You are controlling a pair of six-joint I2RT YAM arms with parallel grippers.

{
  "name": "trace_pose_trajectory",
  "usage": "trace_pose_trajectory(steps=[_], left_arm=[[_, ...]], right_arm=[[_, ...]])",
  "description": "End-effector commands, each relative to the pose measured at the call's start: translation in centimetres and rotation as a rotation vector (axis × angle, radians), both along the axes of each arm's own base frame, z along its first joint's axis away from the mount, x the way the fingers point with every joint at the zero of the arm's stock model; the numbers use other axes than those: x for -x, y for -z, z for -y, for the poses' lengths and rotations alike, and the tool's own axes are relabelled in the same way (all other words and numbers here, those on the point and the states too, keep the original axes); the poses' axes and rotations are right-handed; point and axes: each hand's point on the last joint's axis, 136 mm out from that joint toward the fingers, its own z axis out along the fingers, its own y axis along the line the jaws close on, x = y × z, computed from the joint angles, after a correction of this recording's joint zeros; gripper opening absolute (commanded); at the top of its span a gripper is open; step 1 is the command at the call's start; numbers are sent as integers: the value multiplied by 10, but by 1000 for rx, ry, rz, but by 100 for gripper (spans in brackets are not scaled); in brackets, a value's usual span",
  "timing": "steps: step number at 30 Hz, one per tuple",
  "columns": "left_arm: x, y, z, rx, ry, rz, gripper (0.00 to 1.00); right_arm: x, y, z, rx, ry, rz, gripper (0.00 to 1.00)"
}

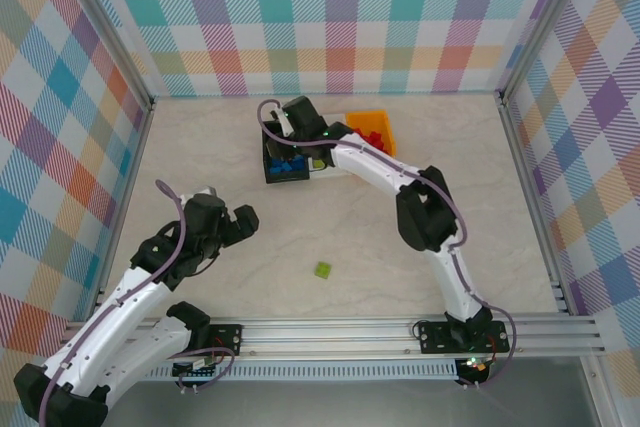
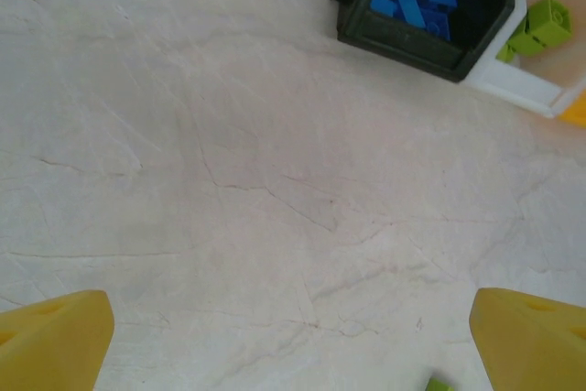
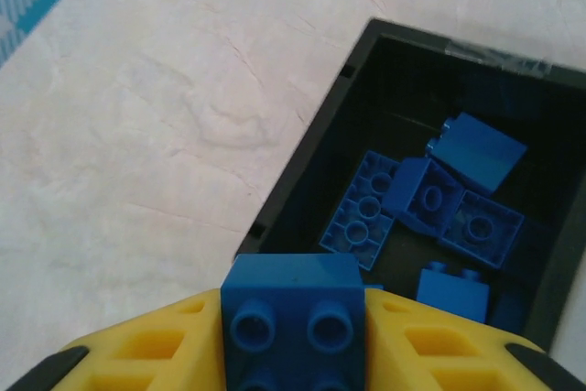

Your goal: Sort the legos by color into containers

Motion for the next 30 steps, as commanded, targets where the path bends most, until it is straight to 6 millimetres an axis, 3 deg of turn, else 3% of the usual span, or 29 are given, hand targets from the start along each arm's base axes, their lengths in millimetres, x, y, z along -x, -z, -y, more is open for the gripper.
trace_pose_trajectory(steps=[1,5,8,10,14,16,23,30], left_arm=[[3,11,11,15,69,-29,100],[3,16,22,9,113,-41,100],[2,15,31,-12,147,-37,100],[1,15,38,-23,170,-38,100],[1,18,60,-56,238,-46,100],[2,21,73,-84,281,-53,100],[11,46,145,-207,506,-112,100],[31,92,196,-340,687,-242,98]], right_arm=[[-13,4,1,-6,49,-46,39],[-31,4,2,-37,81,-57,42],[-34,-11,2,-66,78,-44,56],[-31,-33,2,-99,64,-12,64],[-15,-71,22,-138,79,50,65],[0,-74,38,-144,97,44,65],[66,-48,114,-124,198,-15,67],[122,-23,177,-59,258,-35,67]])
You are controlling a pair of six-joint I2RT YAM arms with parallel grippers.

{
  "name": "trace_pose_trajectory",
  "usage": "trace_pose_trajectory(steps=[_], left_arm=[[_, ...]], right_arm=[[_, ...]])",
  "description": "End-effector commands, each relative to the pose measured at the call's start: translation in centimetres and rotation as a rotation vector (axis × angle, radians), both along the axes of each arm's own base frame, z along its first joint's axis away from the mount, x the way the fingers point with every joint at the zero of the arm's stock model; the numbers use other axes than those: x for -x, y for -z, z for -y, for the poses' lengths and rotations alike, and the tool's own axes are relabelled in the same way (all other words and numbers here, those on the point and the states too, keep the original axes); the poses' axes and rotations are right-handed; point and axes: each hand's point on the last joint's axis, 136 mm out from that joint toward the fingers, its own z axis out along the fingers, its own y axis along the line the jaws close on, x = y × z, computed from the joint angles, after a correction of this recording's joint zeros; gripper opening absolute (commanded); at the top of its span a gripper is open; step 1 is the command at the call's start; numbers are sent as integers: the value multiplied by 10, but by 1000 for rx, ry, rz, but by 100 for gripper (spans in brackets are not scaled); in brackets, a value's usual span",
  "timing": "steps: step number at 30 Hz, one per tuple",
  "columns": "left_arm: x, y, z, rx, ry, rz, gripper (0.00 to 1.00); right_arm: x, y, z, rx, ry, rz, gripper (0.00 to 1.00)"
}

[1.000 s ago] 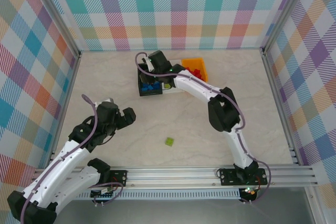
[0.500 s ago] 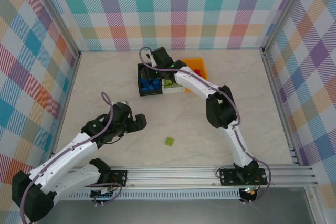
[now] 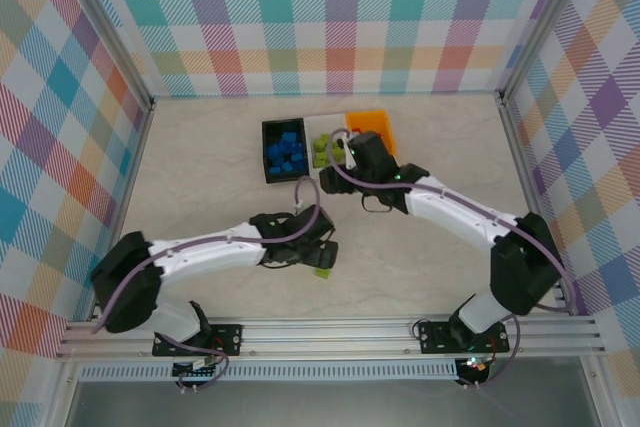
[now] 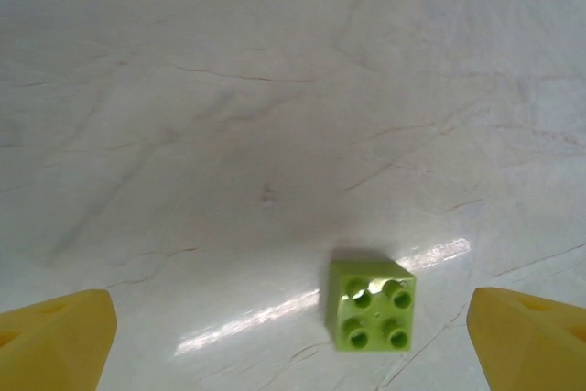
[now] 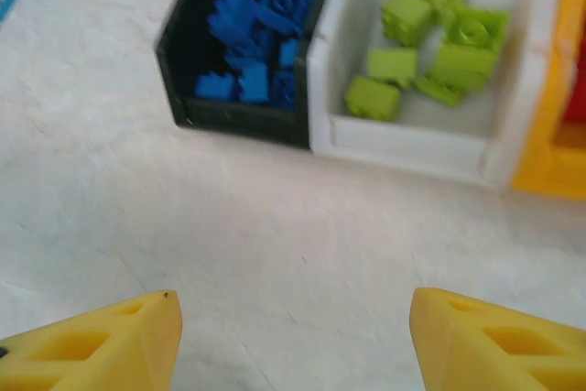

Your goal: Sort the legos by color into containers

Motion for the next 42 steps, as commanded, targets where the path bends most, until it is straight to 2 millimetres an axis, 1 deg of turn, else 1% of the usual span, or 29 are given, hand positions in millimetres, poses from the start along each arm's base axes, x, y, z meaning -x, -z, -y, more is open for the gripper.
trace_pose_trajectory(steps=[1,4,7,11,14,15,17,20,23,25,27,30,32,34,35,37,38,40,42], left_arm=[[10,10,19,-47,96,-31,97],[17,27,27,-93,133,-73,88],[19,41,29,-139,139,-105,80],[22,51,26,-202,153,-124,71],[25,58,23,-222,152,-138,61],[26,60,23,-227,152,-141,57],[28,61,23,-229,151,-144,47],[28,61,24,-232,150,-140,38],[23,54,23,-238,132,-109,33],[15,42,24,-235,116,-65,32],[0,22,27,-208,93,-15,30],[-41,-21,37,-105,26,80,29],[-82,-55,38,-52,-39,177,29],[-122,-81,39,2,-101,251,29],[-144,-91,37,22,-140,278,29],[-182,-94,32,23,-205,305,29],[-201,-92,31,18,-235,314,29],[-230,-86,34,7,-261,321,27],[-251,-82,44,3,-266,341,27]], right_arm=[[11,-1,27,-5,67,20,67],[22,1,47,-6,100,19,67],[27,-1,60,-11,123,26,67],[29,-7,73,-23,151,47,67],[28,-10,82,-22,170,56,68],[27,-10,85,-22,176,55,68],[27,-11,89,-24,185,58,68],[24,-12,96,-26,208,60,68],[23,-12,98,-35,220,56,68],[23,-12,100,-34,229,55,68],[23,-11,103,-30,242,52,68],[24,-7,106,-25,256,46,68],[26,-3,110,-18,276,37,68],[28,0,112,-24,282,27,68],[30,2,113,-26,287,22,68],[32,5,115,-24,294,17,69],[33,8,117,-14,297,14,69],[35,12,120,2,301,6,69],[37,15,121,6,300,1,69]])
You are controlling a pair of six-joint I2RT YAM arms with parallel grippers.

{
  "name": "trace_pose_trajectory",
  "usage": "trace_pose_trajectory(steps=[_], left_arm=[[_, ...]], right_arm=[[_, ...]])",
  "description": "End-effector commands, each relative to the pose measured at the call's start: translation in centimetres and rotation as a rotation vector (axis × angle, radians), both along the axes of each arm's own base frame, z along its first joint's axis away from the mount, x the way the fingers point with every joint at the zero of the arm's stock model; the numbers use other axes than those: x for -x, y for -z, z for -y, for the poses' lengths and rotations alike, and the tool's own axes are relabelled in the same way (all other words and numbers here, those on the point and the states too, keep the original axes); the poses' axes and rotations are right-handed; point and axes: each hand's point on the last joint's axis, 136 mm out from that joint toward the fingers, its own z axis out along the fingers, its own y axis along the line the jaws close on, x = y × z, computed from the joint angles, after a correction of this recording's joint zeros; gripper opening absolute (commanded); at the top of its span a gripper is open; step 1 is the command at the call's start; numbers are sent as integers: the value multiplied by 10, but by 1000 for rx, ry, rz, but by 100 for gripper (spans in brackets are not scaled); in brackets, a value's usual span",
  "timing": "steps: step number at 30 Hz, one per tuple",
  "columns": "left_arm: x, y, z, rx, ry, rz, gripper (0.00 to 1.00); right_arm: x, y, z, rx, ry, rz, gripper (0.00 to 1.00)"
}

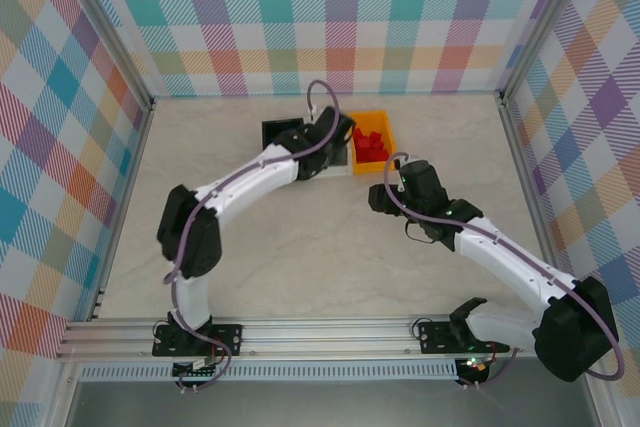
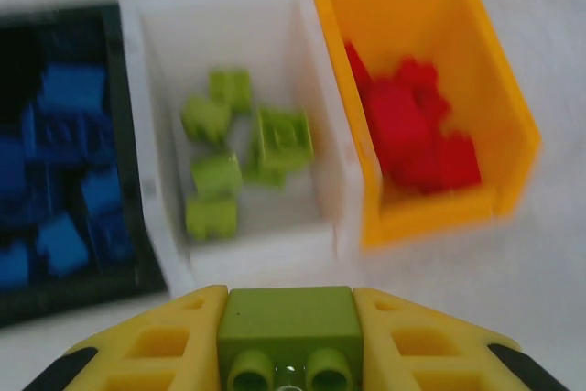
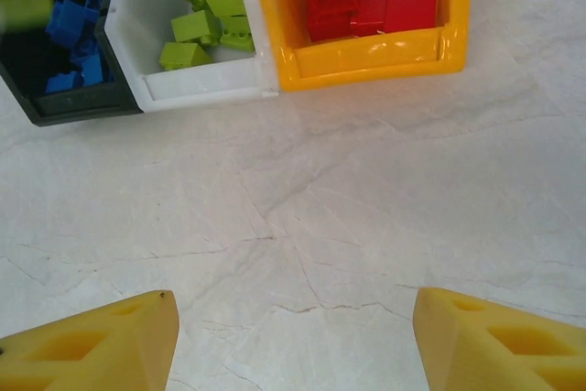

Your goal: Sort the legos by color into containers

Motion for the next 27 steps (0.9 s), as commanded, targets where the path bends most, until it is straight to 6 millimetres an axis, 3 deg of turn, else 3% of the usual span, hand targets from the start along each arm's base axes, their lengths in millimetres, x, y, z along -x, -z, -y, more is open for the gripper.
trace_pose_trajectory(steps=[1,6,13,15,17,19,22,27], left_arm=[[-26,35,7,-99,-6,-18,27],[-63,45,10,-128,-75,6,27],[-83,56,-7,-162,-174,20,28],[-86,59,-6,-136,-171,9,36],[-87,57,-1,-109,-153,9,69],[-87,47,2,-86,-143,29,85],[-79,17,5,-42,-135,83,100],[-39,-51,-4,99,-123,237,100]], right_arm=[[4,4,9,3,30,-11,69],[9,7,8,-16,24,-21,69],[12,10,8,-25,25,-27,70],[12,10,8,-27,26,-26,70],[12,10,9,-32,30,-23,72],[12,9,10,-35,37,-20,75],[13,2,11,-46,45,-5,78],[13,-14,22,-47,86,53,85]])
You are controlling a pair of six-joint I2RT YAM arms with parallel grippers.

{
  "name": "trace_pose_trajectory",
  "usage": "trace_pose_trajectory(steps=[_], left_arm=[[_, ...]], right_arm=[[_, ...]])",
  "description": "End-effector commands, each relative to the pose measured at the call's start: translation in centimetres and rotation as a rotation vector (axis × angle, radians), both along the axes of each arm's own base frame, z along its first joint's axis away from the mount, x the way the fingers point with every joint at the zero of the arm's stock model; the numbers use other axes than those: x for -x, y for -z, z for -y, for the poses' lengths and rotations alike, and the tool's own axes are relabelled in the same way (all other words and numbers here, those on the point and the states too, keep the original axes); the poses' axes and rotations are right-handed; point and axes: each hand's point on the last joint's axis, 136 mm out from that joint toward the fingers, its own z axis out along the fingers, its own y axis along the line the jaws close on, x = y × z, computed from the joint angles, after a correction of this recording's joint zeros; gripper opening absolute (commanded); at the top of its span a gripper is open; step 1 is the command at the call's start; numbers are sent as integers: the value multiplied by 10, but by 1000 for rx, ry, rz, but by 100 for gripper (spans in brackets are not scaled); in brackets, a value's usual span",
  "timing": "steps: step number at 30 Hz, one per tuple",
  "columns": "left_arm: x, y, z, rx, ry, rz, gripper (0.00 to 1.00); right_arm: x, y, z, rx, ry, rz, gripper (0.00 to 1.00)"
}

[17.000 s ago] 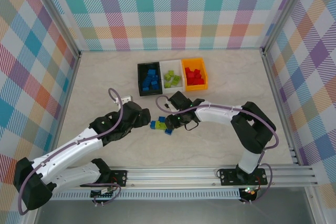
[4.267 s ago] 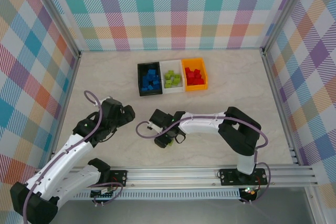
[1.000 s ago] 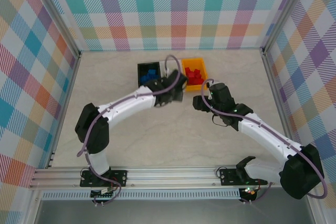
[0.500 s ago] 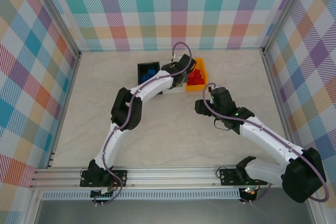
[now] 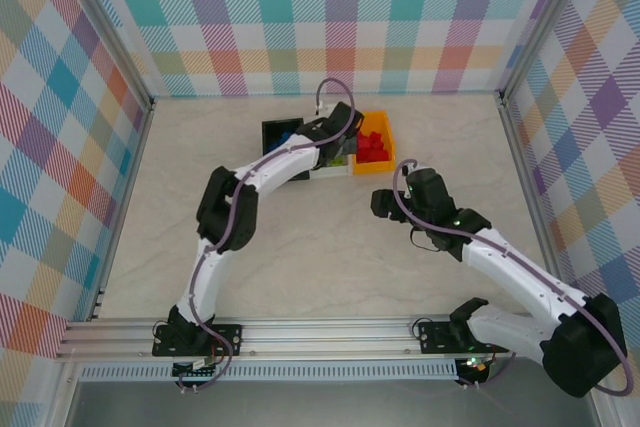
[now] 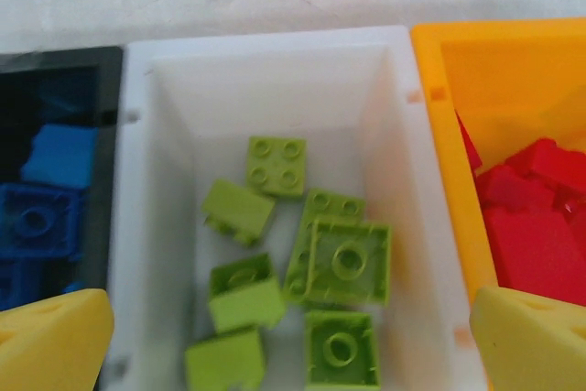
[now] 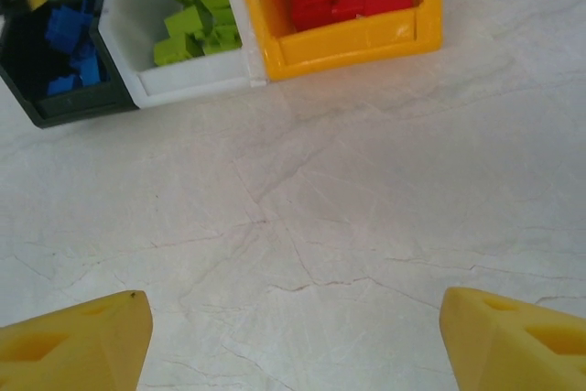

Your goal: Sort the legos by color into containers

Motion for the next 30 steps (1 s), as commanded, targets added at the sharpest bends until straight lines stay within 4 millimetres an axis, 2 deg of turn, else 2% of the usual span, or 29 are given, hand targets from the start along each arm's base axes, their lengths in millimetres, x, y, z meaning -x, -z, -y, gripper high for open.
trace_pose_trajectory(steps=[1,3,4,6,9,13,15,17,20,22,24,26,28,30], left_arm=[[26,-115,0,213,16,259,100],[54,-136,-12,247,31,351,100],[67,-144,-17,258,42,394,100],[95,-152,-33,270,63,476,100],[113,-142,-68,174,17,491,100],[124,-122,-102,-30,20,448,100],[127,-115,-133,-161,-47,479,100],[122,-99,-171,-241,-122,480,100],[113,-57,-233,-300,-233,404,100],[112,-30,-260,-318,-253,350,100],[113,-12,-279,-347,-267,326,100],[114,8,-289,-318,-247,312,100],[110,16,-302,-304,-269,337,100],[103,32,-306,-245,-248,316,100]], right_arm=[[-2,-12,12,-2,50,50,87],[-2,-17,19,7,86,72,91],[-2,-18,22,7,99,80,96],[-4,-21,27,2,129,106,100],[-7,-19,40,9,218,115,100],[-11,-15,51,45,288,114,100],[-15,-16,53,78,285,136,100],[-17,-15,60,122,305,147,100],[-22,-16,62,186,285,181,100],[-25,-19,61,216,264,205,100],[-27,-20,63,228,264,220,100],[-28,-20,65,231,264,233,100],[-30,-22,66,237,260,256,100],[-31,-23,70,253,256,284,100]])
